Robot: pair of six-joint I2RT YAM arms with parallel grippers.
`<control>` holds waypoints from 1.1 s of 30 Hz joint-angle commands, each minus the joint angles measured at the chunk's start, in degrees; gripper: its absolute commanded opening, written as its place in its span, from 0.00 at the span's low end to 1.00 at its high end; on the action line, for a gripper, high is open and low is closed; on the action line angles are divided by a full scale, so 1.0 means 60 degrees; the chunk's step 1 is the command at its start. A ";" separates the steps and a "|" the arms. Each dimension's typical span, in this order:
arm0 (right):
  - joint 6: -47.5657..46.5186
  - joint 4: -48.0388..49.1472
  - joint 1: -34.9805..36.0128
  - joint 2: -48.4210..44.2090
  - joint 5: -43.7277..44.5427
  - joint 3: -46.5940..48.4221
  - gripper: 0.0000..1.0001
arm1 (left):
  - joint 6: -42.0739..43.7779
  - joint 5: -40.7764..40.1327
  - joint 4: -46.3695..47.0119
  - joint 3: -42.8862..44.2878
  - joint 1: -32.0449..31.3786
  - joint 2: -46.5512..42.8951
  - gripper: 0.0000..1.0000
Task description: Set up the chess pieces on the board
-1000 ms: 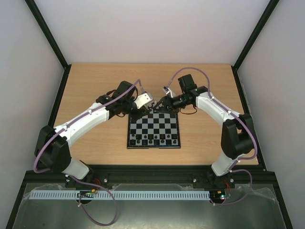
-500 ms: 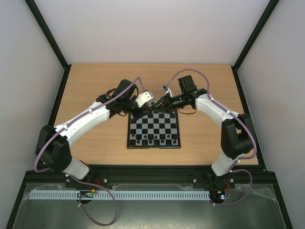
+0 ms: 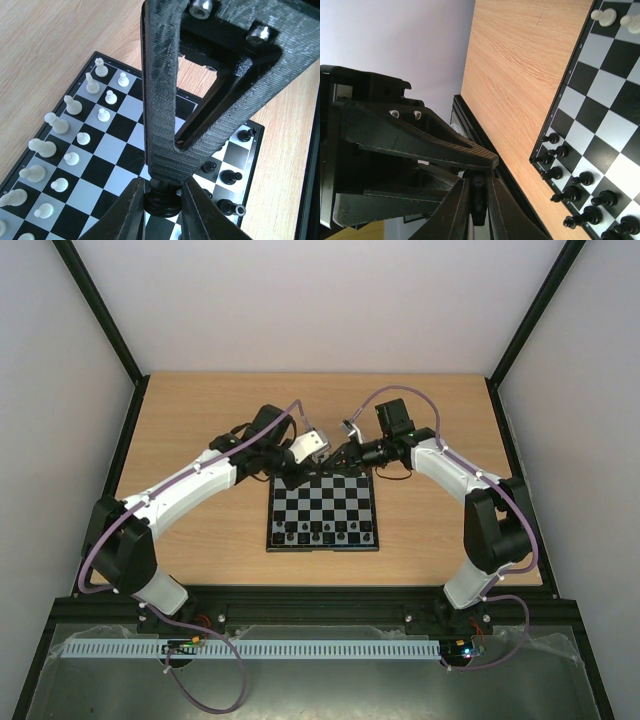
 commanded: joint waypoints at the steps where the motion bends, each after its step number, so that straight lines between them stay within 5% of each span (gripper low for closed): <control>1: 0.0064 0.0043 0.0025 -0.0161 -0.0177 -0.0197 0.09 | 0.0064 0.0304 0.0178 0.0348 -0.0183 0.0127 0.18; 4: -0.0034 0.0086 0.0025 -0.0262 -0.0095 -0.0196 0.05 | 0.0041 0.0244 0.0174 0.0333 -0.0215 0.0177 0.21; 8: -0.0923 -0.0580 -0.0059 -0.0624 0.0975 0.0031 0.01 | 0.0021 -0.0094 -0.0128 0.0317 -0.0123 0.0138 0.41; 11: -0.2404 -0.1607 -0.0103 -0.0913 0.2101 0.0343 0.01 | -0.0110 -0.0146 -0.0143 -0.0070 0.0235 -0.0217 0.66; 13: -0.3473 -0.2141 -0.0107 -0.1161 0.2658 0.0394 0.01 | -0.0287 -0.0085 -0.0134 -0.0369 0.0540 -0.0451 0.97; 19: -0.6640 -0.2905 0.0086 -0.2330 0.4152 -0.0504 0.01 | -0.1695 0.0404 0.0299 -0.1086 0.1951 -0.0829 0.99; 25: -1.0195 -0.3131 0.1499 -0.4317 0.6400 -0.2528 0.01 | -0.2414 0.0129 0.0897 -0.1489 0.2682 -0.0948 0.99; 33: -1.1732 -0.3306 0.2987 -0.5416 0.7726 -0.4266 0.01 | -0.2952 -0.0699 0.1239 -0.1787 0.2787 -0.0924 0.99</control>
